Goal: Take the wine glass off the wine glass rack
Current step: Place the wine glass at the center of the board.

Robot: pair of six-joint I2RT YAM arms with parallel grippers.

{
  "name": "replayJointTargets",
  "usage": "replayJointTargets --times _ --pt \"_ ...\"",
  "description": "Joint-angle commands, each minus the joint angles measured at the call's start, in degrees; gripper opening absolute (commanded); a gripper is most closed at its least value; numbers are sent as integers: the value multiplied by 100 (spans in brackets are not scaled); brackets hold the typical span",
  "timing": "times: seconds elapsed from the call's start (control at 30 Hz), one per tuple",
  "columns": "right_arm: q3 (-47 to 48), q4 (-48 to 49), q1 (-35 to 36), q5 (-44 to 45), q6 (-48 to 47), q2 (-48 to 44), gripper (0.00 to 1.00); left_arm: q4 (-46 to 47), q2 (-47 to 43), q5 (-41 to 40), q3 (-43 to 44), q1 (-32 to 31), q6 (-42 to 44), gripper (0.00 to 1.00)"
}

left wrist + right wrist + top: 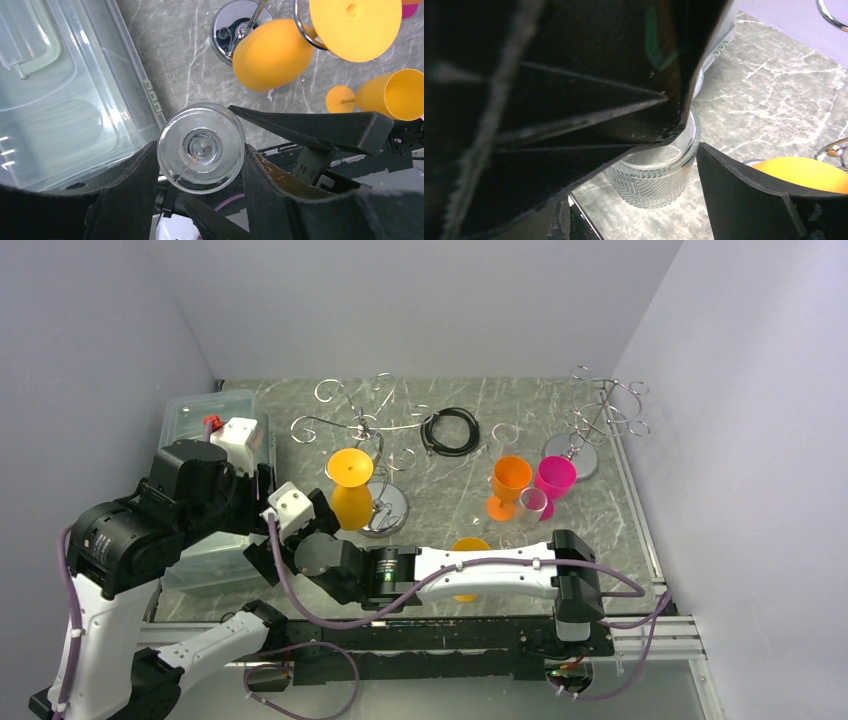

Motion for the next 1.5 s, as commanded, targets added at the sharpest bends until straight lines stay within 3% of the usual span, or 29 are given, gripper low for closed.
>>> replayJointTargets --times 0.0,0.6,1.23,1.47 --pt "363 343 -24 -28 -164 150 99 292 -62 134 231 -17 -103 19" --pt "126 580 -272 200 -194 284 87 299 -44 170 366 -21 -144 18" --pt "-675 1301 -495 167 -343 -39 87 231 26 101 497 -20 -253 16" --pt "-665 1355 -491 113 -396 -119 66 229 43 101 471 -22 -266 16"
